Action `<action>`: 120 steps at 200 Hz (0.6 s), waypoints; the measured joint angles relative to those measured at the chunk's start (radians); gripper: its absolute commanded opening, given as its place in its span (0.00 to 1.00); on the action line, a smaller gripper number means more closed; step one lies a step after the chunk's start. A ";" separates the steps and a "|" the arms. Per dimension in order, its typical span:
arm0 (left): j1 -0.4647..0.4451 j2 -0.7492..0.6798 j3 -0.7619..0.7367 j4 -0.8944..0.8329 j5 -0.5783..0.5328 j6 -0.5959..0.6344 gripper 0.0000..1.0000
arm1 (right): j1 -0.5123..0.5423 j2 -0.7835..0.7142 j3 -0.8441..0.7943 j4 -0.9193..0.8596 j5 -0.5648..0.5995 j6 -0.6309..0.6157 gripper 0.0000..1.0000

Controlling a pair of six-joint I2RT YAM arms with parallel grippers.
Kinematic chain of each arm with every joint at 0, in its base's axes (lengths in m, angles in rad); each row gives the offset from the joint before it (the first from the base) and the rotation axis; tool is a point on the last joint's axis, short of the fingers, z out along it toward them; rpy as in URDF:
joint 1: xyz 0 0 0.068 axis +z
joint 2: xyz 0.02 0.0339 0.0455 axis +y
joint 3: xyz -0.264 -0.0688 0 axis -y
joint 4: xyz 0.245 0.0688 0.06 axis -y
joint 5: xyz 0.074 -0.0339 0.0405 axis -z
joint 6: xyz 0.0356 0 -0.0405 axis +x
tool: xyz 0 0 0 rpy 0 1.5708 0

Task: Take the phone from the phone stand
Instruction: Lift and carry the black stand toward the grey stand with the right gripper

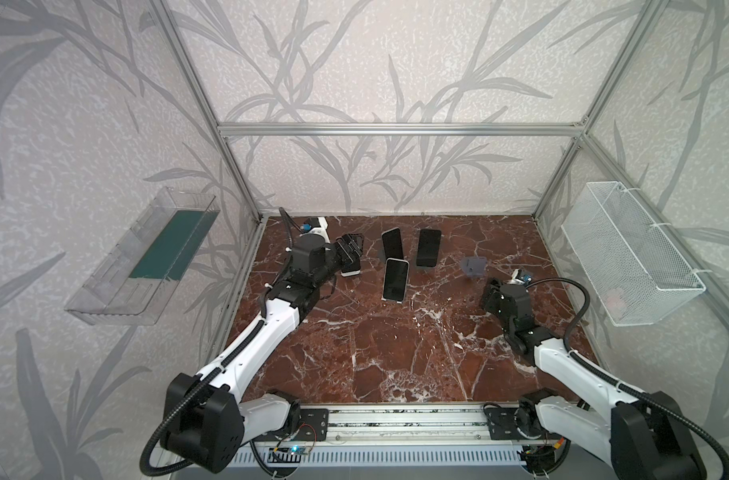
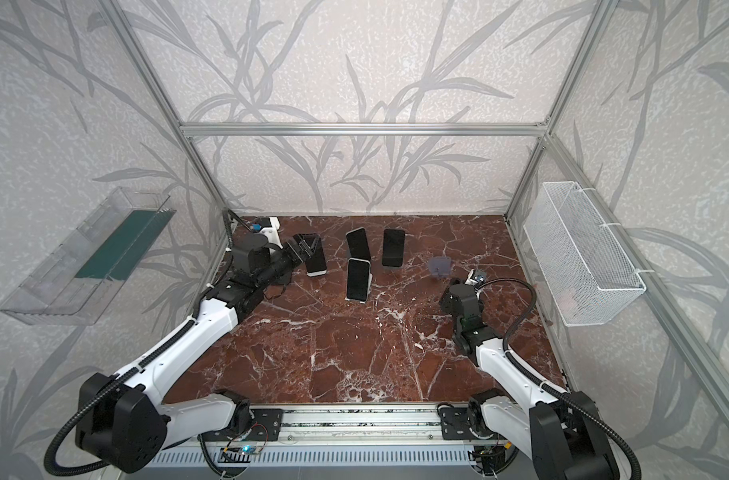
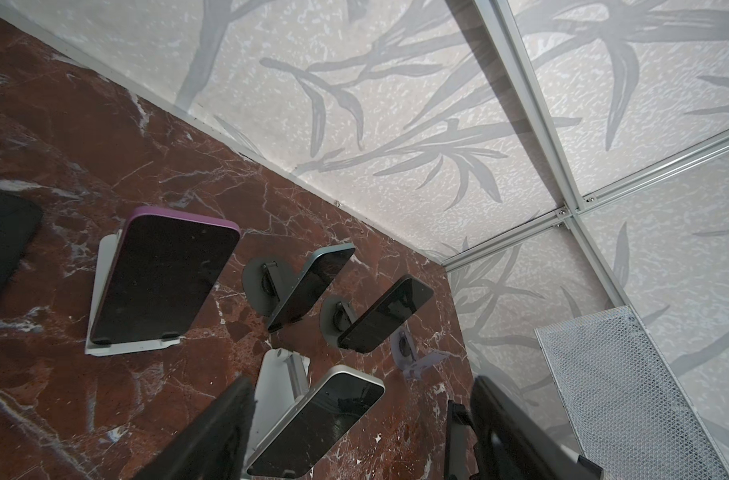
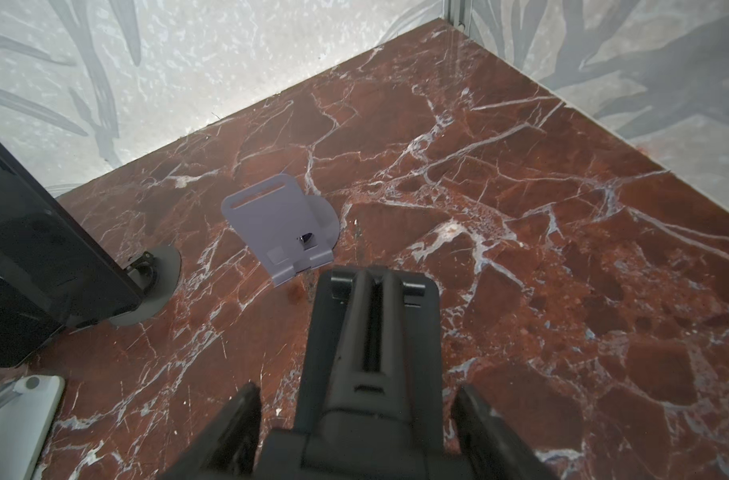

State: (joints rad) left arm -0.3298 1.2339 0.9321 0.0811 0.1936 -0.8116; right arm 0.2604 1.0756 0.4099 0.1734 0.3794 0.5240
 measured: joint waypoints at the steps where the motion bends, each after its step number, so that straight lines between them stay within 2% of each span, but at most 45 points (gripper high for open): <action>1: 0.000 0.001 0.000 0.000 0.000 0.000 0.82 | 0.000 0.002 0.000 0.000 -0.003 -0.001 0.57; 46: -0.020 0.029 0.017 -0.010 0.014 0.009 0.82 | -0.022 0.138 0.005 0.009 -0.074 -0.019 0.58; 74: -0.037 0.029 0.024 -0.014 0.013 0.019 0.82 | -0.027 0.200 0.048 0.005 -0.090 -0.027 0.64; 95: -0.042 0.031 0.028 -0.018 0.013 0.028 0.82 | -0.032 0.204 0.063 -0.003 -0.110 -0.028 0.78; 120: -0.045 0.040 0.029 -0.018 0.014 0.034 0.82 | -0.033 0.182 0.066 -0.037 -0.129 -0.028 0.86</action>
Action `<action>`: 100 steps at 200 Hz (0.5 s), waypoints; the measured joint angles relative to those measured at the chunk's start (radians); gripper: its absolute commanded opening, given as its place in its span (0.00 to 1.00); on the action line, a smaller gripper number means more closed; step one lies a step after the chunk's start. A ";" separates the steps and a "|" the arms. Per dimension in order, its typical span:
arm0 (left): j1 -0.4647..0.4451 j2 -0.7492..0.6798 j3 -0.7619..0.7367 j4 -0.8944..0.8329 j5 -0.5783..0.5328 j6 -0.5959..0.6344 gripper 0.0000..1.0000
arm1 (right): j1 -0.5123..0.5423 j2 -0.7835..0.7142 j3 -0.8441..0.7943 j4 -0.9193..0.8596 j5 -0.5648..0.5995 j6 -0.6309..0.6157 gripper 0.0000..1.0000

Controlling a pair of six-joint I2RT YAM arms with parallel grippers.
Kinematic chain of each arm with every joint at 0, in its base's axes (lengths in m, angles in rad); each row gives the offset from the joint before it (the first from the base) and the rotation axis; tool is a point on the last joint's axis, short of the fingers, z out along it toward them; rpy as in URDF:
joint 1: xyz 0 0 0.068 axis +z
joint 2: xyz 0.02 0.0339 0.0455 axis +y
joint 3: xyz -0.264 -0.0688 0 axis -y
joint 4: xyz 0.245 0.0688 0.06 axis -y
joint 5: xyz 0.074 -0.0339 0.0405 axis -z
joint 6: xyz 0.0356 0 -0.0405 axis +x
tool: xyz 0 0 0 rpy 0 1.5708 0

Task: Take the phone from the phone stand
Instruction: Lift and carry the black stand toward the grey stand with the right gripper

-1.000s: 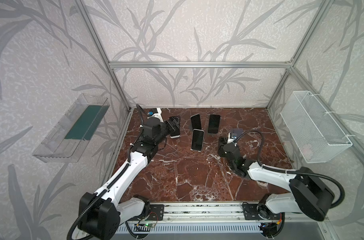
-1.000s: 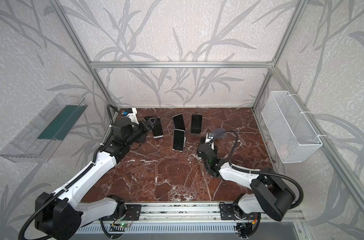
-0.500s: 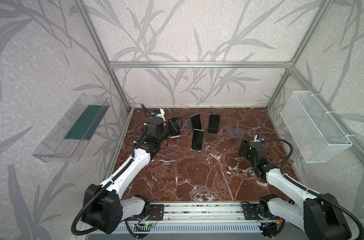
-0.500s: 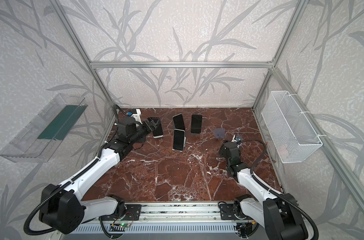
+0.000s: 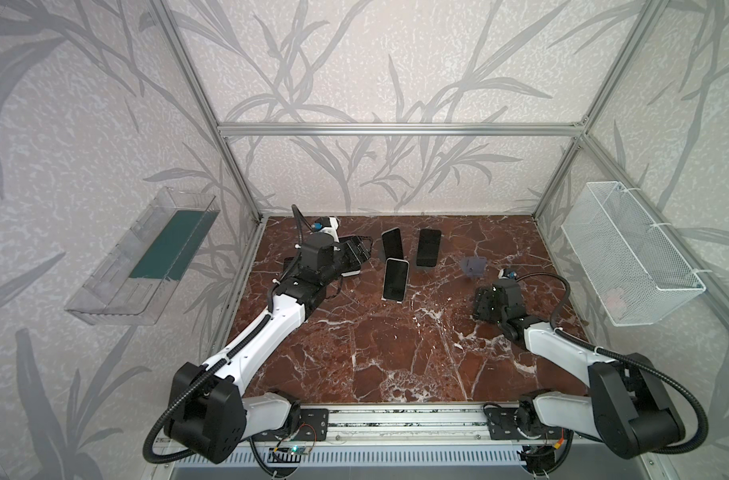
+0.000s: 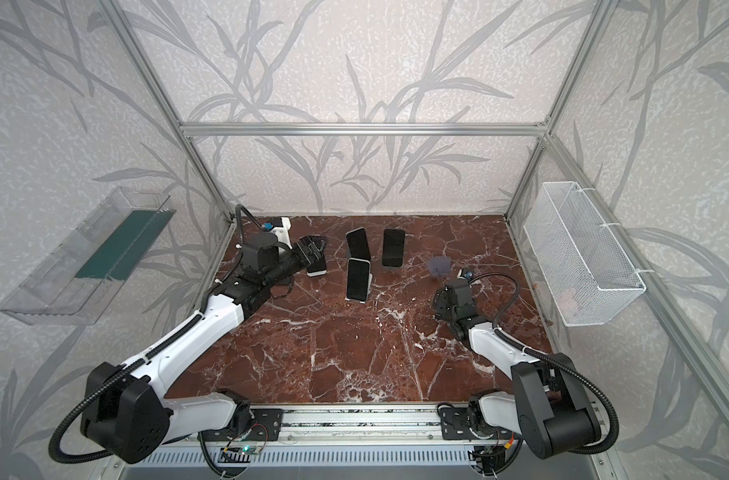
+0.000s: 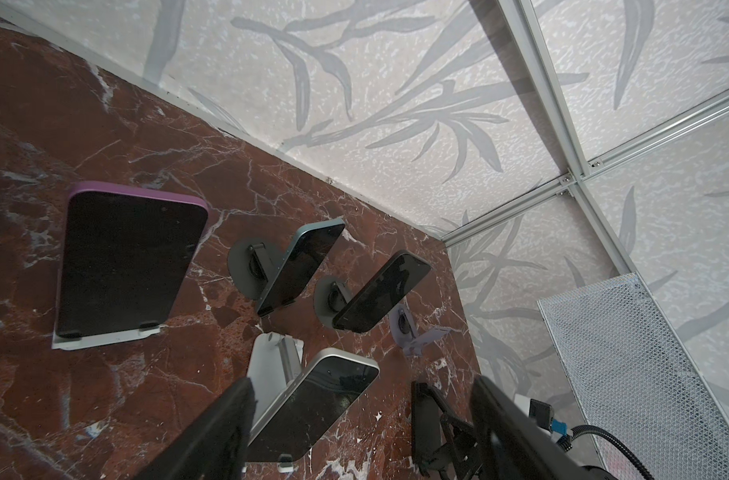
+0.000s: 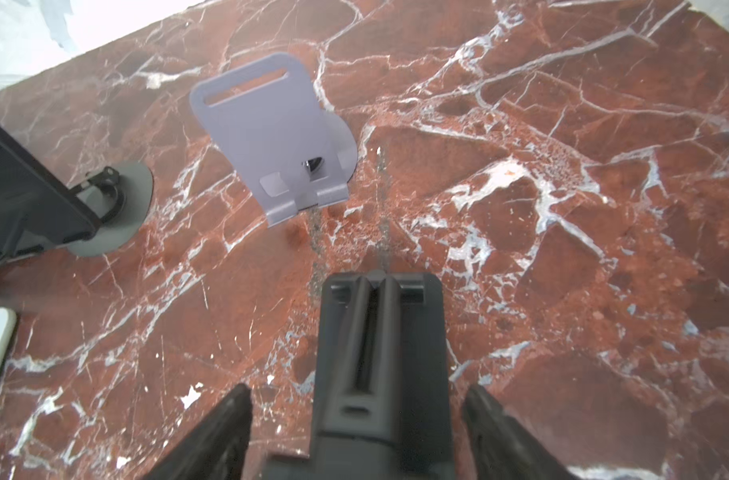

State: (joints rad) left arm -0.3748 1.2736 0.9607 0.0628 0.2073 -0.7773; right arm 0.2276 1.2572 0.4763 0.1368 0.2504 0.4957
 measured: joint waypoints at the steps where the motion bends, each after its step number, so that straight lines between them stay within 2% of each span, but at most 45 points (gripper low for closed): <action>1: 0.000 0.001 0.000 0.000 0.000 0.000 0.82 | 0.000 -0.002 0.000 -0.001 -0.001 0.000 0.87; 37: -0.004 0.035 0.002 -0.005 0.005 0.011 0.82 | 0.000 -0.097 0.045 -0.100 -0.040 0.006 0.95; 100: -0.008 0.064 0.029 -0.033 0.009 0.042 0.81 | 0.000 -0.260 0.205 -0.245 -0.127 0.036 0.98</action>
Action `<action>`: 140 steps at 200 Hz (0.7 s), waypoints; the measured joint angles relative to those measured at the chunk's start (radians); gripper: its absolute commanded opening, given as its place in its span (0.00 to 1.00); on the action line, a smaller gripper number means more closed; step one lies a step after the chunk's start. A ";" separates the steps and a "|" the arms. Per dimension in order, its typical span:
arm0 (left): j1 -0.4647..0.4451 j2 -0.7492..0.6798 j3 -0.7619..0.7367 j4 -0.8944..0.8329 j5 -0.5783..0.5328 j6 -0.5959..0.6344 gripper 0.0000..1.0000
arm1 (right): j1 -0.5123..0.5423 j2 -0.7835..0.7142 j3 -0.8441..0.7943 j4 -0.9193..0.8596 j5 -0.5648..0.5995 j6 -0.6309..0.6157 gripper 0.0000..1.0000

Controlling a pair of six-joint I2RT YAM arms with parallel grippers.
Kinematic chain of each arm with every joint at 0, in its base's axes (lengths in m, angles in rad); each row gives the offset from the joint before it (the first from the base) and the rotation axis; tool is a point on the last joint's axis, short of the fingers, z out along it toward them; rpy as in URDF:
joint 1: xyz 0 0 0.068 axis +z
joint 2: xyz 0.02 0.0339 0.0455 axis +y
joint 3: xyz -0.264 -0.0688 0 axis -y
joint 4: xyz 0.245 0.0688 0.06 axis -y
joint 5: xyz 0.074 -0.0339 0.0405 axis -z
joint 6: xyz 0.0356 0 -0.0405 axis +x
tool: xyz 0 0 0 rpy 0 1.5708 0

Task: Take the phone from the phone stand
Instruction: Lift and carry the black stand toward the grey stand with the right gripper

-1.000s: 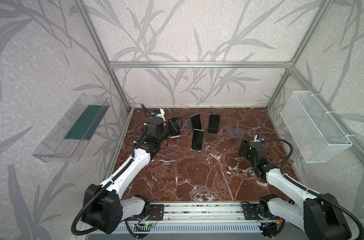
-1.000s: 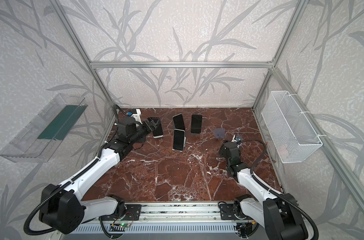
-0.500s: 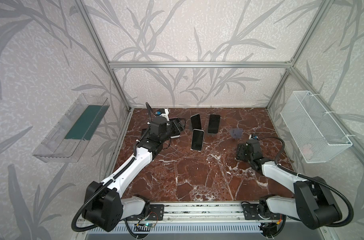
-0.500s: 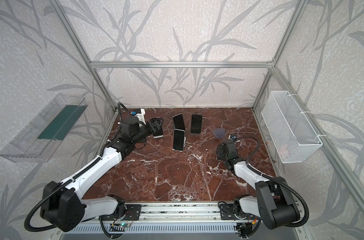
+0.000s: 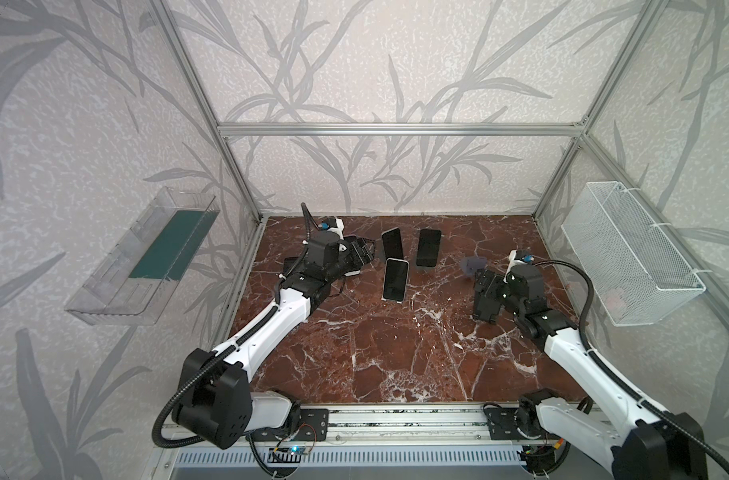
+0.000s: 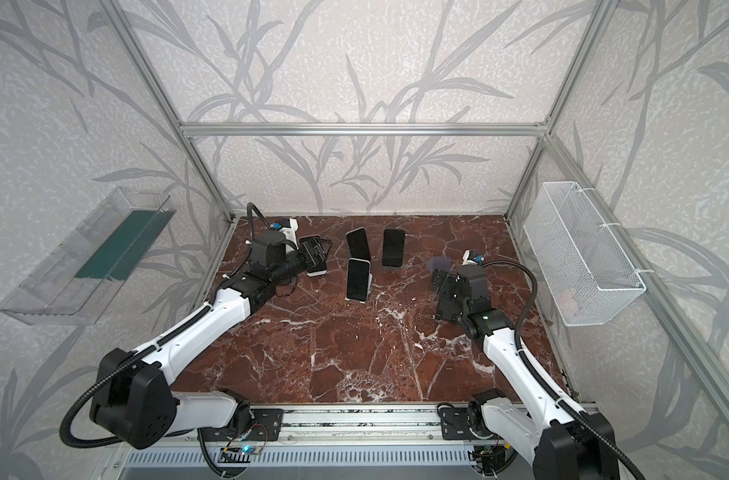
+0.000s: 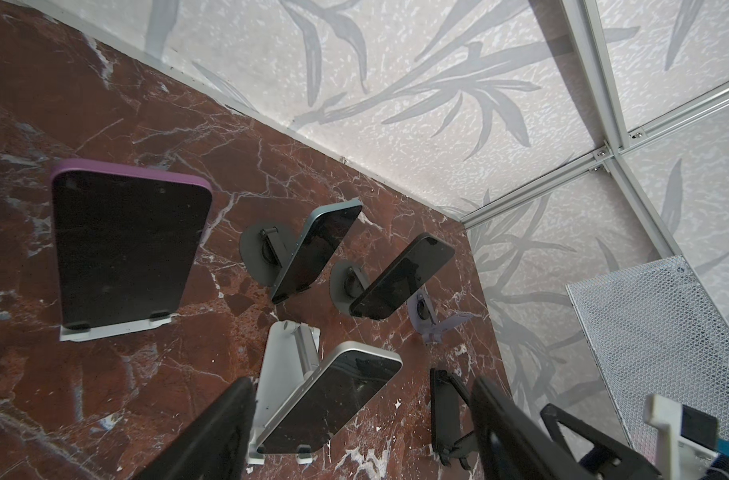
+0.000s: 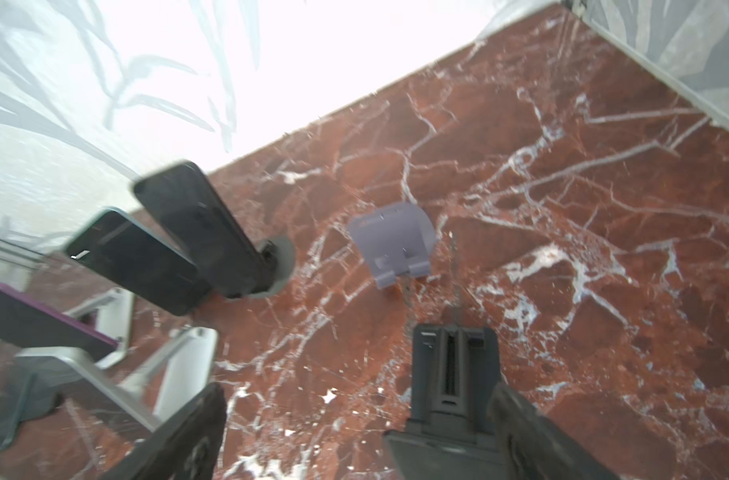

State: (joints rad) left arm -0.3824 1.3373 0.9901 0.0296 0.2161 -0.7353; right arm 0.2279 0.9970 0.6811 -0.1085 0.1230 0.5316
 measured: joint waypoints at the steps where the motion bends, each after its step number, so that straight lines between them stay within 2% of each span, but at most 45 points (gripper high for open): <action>1: 0.000 0.000 0.000 0.000 0.000 0.000 0.82 | 0.000 -0.002 0.002 0.000 -0.002 0.000 0.98; 33: -0.009 0.013 0.012 -0.010 0.003 0.008 0.82 | 0.000 -0.050 0.022 -0.003 -0.017 0.006 0.99; 65: -0.023 0.048 0.037 -0.029 0.016 0.023 0.82 | 0.000 -0.060 -0.035 -0.049 0.046 -0.001 0.99; 102: -0.024 0.068 0.042 -0.043 0.025 0.029 0.82 | 0.000 0.015 -0.124 -0.083 0.050 0.001 1.00; 116: -0.024 0.069 0.042 -0.048 0.026 0.029 0.82 | 0.000 0.085 -0.132 -0.078 0.036 0.001 0.86; 140: -0.024 0.069 0.042 -0.053 0.027 0.029 0.82 | 0.000 0.185 -0.132 -0.071 0.028 0.001 0.78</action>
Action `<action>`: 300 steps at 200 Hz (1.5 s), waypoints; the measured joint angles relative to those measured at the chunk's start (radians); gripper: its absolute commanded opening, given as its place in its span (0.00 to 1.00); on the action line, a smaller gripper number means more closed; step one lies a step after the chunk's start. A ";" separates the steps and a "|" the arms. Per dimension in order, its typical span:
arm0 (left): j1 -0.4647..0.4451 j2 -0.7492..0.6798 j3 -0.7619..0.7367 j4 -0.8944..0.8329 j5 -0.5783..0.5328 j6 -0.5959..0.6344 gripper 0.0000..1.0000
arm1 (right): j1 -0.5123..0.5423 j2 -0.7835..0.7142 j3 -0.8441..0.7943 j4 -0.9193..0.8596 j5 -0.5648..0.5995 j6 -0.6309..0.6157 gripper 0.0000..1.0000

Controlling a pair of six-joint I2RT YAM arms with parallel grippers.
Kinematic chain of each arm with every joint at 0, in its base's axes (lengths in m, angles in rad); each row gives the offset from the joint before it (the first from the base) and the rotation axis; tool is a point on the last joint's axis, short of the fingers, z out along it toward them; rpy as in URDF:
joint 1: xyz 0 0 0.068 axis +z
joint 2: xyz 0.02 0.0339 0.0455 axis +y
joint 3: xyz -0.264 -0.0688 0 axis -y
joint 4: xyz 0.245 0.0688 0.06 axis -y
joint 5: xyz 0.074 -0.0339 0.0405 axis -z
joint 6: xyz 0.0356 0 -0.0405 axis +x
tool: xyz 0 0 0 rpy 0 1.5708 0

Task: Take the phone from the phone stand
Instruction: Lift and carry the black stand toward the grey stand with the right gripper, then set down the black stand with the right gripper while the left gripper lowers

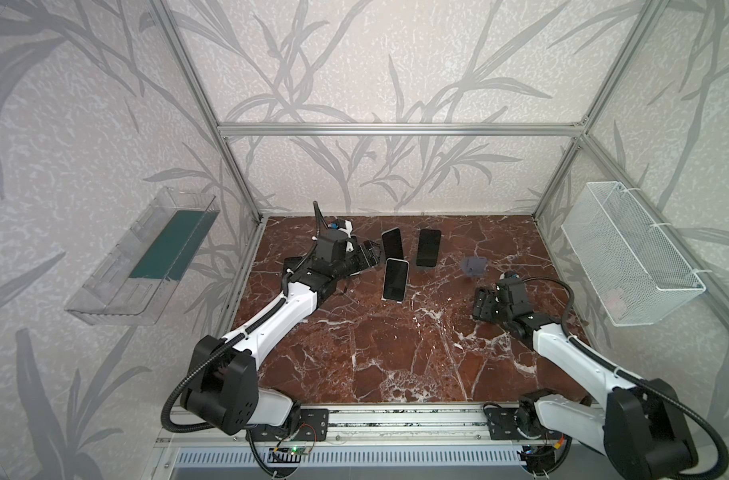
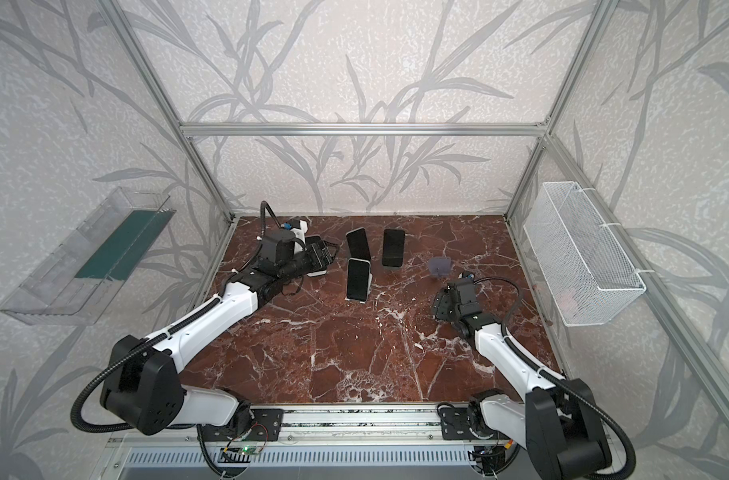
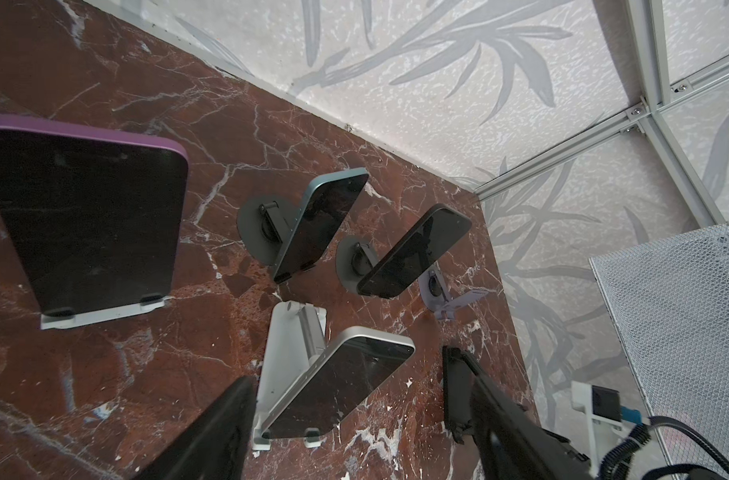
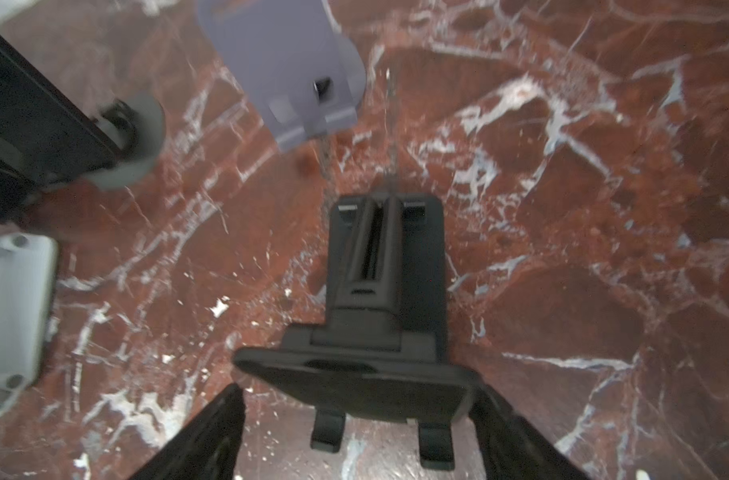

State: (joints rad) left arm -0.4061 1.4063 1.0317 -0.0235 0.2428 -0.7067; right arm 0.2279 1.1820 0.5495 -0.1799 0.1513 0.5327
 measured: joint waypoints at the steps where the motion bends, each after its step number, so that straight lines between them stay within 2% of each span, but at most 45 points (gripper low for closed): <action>1: 0.000 0.000 0.000 0.000 0.000 0.000 0.81 | 0.000 0.004 0.000 0.000 0.000 0.000 0.78; 54: -0.001 0.004 0.001 -0.006 0.004 0.000 0.82 | 0.000 0.035 0.000 0.034 -0.003 -0.007 0.58; 92: -0.001 0.004 0.001 -0.007 0.014 0.000 0.82 | 0.000 0.077 0.000 0.103 0.003 -0.008 0.55; 146: -0.001 0.004 0.001 -0.006 0.018 0.000 0.81 | 0.001 0.159 0.028 0.168 -0.057 -0.018 0.53; 156: -0.001 0.004 0.001 -0.006 0.018 0.000 0.82 | 0.001 0.163 0.028 0.175 -0.066 -0.018 0.56; 185: -0.001 0.004 0.001 -0.006 0.020 -0.001 0.81 | 0.002 0.155 0.028 0.170 -0.084 -0.017 0.79; 208: -0.002 0.004 0.001 -0.006 0.021 -0.001 0.83 | 0.006 0.073 0.028 0.124 -0.080 -0.011 0.87; 254: -0.005 0.004 0.002 -0.007 0.021 0.000 0.86 | 0.016 -0.147 0.095 0.054 -0.121 -0.007 0.89; 283: -0.029 0.010 0.020 -0.027 0.010 0.030 0.87 | 0.106 -0.214 0.127 0.056 -0.152 -0.002 0.89; 296: -0.068 0.026 0.055 -0.059 -0.019 0.069 0.91 | 0.150 -0.244 0.121 0.065 -0.157 -0.003 0.89; 300: -0.083 0.034 0.071 -0.075 -0.031 0.084 0.98 | 0.160 -0.252 0.117 0.068 -0.159 -0.003 0.89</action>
State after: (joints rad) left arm -0.4892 1.4406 1.1023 -0.0982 0.2115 -0.6228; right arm 0.3882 0.9302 0.6666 -0.1123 -0.0078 0.5293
